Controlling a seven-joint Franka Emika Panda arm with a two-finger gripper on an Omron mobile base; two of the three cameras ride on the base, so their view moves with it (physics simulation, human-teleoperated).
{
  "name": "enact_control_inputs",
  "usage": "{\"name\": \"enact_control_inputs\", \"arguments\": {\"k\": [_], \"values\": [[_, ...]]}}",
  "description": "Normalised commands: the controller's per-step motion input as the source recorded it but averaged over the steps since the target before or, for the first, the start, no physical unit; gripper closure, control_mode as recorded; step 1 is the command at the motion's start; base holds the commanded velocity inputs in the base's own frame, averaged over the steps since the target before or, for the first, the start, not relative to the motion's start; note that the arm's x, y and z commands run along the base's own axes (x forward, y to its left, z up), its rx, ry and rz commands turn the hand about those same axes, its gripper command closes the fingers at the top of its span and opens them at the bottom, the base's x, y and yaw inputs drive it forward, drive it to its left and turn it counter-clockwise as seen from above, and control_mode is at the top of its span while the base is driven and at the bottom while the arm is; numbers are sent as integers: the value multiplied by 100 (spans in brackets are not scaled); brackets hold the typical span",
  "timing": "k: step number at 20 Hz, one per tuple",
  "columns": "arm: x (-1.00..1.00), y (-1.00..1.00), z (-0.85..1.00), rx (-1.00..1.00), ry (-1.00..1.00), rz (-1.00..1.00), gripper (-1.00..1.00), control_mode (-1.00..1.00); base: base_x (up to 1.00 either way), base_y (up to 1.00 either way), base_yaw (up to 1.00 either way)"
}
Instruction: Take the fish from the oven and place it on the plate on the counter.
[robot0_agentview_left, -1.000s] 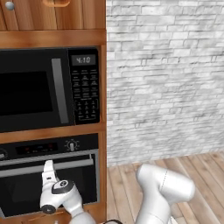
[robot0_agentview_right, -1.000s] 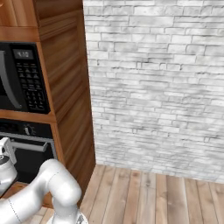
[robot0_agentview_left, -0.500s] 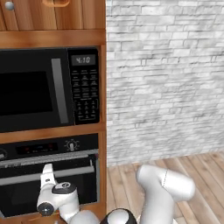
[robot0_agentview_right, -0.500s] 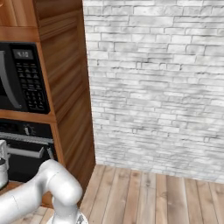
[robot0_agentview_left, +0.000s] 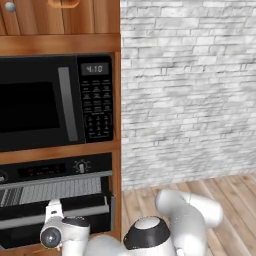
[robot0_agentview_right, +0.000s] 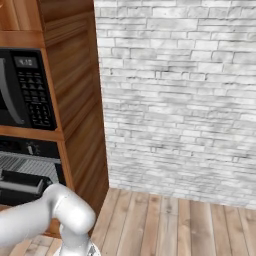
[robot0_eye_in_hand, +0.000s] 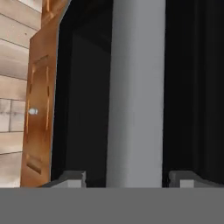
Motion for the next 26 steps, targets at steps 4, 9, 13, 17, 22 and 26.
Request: {"name": "enact_control_inputs", "arguments": {"k": [4,9,13,17,22,26], "values": [[-100,16,-96,-3,50,7,100,-100,0,0,0],[-100,24,-100,-10,17,2,100,-100,0,0,0],[-100,5,-96,-15,37,4,100,-100,0,0,0],[-100,0,-20,-12,69,10,100,-100,0,0,0],[-100,0,13,0,57,5,100,-100,0,0,0],[-100,0,19,0,51,3,100,-100,0,0,0]]}}
